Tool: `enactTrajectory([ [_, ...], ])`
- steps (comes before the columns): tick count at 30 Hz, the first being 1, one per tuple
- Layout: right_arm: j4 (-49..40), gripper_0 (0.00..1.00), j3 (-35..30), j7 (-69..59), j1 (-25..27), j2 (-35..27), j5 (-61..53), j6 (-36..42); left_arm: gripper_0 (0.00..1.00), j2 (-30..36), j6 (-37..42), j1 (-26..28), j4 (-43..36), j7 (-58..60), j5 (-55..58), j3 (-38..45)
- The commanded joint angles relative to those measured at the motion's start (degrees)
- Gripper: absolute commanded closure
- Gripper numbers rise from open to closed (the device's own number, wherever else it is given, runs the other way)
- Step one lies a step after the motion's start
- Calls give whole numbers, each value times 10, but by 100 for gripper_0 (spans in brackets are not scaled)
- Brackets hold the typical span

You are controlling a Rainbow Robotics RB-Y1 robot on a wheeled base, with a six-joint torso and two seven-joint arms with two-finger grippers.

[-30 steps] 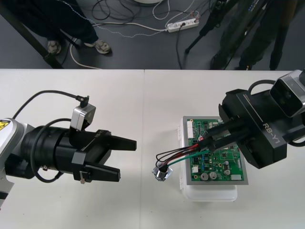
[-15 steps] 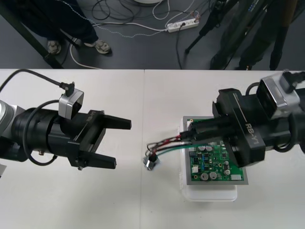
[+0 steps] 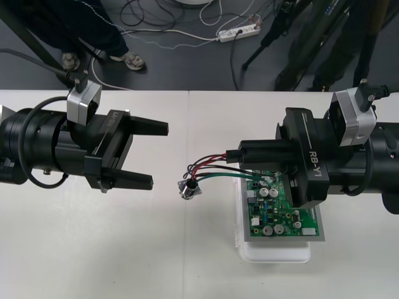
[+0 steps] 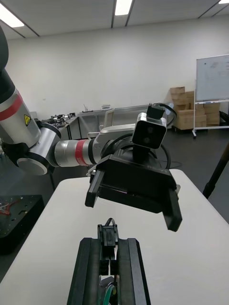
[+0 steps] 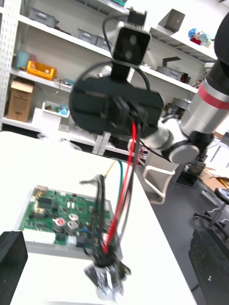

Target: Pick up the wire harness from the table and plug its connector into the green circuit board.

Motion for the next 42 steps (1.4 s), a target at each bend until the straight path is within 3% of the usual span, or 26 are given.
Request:
enactTrajectory([
  [1,-20,100,-13,-2,23,24,2,8,0,10,45,-31,-25,-14,14,10],
  [10,-20,100,-13,6,38,58,7,9,0,-3,47,-58,-26,-21,13,2],
  [21,-20,100,-11,14,47,70,18,9,0,5,116,-86,-31,-24,16,-64],
  [29,-20,100,-10,17,48,70,31,21,0,45,196,-75,-92,-17,18,-109],
  [42,-20,100,-9,18,49,70,32,22,0,59,204,-48,-122,-13,14,-116],
])
